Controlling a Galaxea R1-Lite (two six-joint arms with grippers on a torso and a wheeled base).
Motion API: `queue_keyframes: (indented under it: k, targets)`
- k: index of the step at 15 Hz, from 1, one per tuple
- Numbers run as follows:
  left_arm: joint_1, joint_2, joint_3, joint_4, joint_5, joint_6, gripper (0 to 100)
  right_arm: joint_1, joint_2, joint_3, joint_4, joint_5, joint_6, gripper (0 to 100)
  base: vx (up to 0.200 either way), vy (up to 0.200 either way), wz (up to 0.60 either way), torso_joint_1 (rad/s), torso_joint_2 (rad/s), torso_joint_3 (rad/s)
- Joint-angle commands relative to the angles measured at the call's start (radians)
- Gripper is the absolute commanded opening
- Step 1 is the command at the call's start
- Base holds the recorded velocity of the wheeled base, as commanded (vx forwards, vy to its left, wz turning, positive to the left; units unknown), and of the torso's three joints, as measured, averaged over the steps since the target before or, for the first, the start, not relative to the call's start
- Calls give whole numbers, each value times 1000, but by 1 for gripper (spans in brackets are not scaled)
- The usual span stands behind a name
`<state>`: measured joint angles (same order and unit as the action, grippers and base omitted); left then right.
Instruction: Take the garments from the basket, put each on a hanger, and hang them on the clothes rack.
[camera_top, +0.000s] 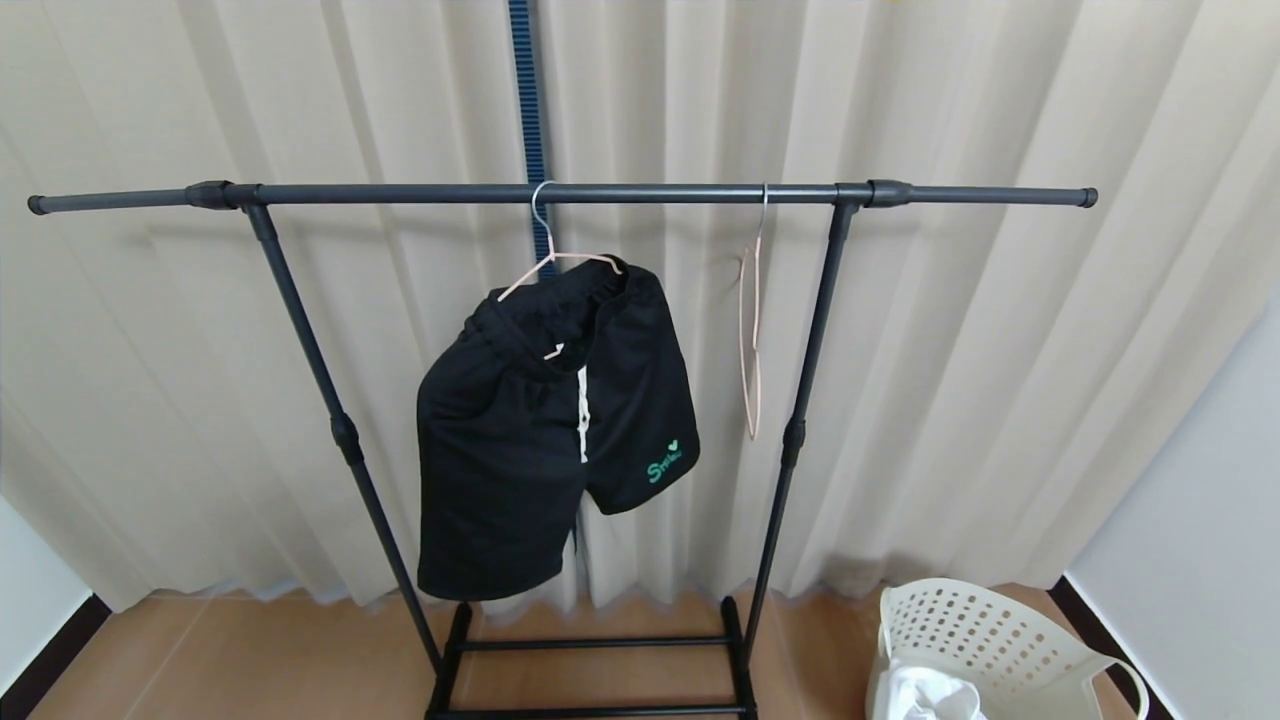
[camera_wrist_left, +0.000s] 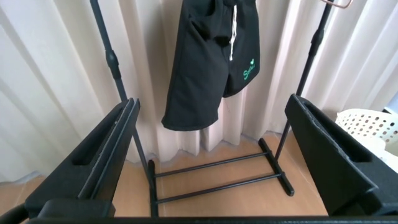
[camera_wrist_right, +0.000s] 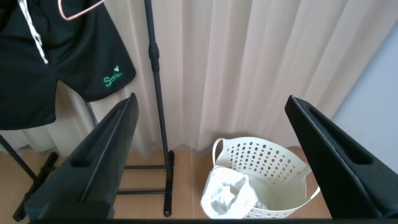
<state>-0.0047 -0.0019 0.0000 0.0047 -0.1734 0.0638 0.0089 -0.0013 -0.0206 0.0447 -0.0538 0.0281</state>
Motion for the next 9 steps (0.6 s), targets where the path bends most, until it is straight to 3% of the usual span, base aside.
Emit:
queue_keyframes:
  k: [1,9]
  targets:
    - [0,2,0,0,0,-2,100,0,1,1,0,0,0,100,0,0,0,-178,408,237]
    - [0,2,0,0,-1,-4,100,0,1,1,0,0,1,100,0,0,0,-209,533,323]
